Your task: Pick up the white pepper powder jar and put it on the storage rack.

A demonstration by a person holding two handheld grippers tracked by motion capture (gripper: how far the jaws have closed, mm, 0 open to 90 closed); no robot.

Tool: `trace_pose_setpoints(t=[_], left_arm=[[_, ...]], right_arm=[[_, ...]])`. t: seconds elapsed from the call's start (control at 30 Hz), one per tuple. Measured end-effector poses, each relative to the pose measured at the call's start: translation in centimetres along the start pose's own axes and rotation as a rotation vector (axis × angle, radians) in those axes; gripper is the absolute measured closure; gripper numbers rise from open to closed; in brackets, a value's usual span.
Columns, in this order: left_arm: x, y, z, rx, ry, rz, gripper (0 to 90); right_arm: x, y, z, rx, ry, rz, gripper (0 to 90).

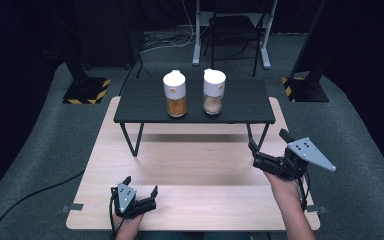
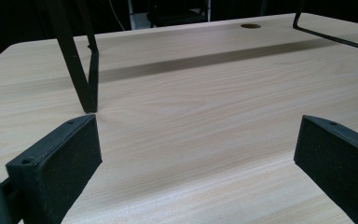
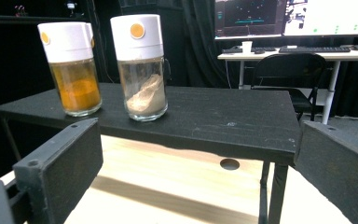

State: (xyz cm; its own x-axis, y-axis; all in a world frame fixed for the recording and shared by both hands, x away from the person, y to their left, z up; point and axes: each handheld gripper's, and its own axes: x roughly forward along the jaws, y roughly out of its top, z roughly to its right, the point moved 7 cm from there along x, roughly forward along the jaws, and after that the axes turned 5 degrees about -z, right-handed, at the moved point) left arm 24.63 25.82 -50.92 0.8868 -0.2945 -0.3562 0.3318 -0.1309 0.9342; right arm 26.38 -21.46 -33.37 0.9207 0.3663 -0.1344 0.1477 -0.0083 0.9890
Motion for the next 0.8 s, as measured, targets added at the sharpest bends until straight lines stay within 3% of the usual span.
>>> trace_pose_setpoints(t=[0.33,0.53,0.8], left_arm=[[0.0,0.0,0.1,0.003,0.003,0.004,0.0],[0.0,0.0,0.1,0.007,0.003,0.003,0.0],[0.0,0.0,0.2,0.011,0.005,0.001,0.0]], right_arm=[[-0.6,-2.1,0.5,-0.006,-0.012,-0.037,0.3],[-0.6,-5.2,1.3,0.017,-0.026,-0.081,0.1],[-1.3,-7.6,2.3,0.029,-0.082,-0.076,0.2]])
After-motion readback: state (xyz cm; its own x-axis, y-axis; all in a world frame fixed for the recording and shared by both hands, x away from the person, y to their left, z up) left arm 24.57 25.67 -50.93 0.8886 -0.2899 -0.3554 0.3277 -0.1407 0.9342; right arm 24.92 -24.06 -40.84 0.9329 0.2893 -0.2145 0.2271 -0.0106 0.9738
